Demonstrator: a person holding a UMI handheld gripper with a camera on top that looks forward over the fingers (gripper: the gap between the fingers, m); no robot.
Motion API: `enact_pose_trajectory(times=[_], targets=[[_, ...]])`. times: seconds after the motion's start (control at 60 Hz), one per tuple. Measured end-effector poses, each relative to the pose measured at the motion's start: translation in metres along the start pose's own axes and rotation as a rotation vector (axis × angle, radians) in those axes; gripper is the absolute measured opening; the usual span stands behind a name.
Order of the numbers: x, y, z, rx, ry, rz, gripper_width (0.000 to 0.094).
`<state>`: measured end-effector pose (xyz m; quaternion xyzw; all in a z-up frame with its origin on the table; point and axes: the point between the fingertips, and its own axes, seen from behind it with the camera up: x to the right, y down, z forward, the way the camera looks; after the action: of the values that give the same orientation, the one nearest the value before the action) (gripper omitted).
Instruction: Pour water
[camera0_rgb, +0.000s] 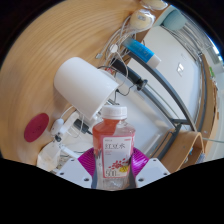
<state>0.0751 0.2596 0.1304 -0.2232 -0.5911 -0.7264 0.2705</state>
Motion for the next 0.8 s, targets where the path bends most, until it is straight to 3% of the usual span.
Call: enact_pose_trajectory(times=[0.183, 0.383, 0.517, 0.533, 0.617, 0.8], targets=[[-0.001, 0.025, -0.004, -0.023, -0.037, 0.424, 0.0443], [-0.032, 0.029, -0.014, -0.087, -0.213, 1.33, 0.0444], [-0.047, 0.024, -0.015, -0.062, -0.32, 1.856, 0.0444], [-0.045, 0.016, -0.017, -0.102, -0.307, 1.91, 0.0443], [-0.059, 0.026, -0.015, -0.064, -0.326, 2.097, 0.0443], [-0.066, 0.028, -0.009, -0.078, -0.258, 2.244, 0.0443]])
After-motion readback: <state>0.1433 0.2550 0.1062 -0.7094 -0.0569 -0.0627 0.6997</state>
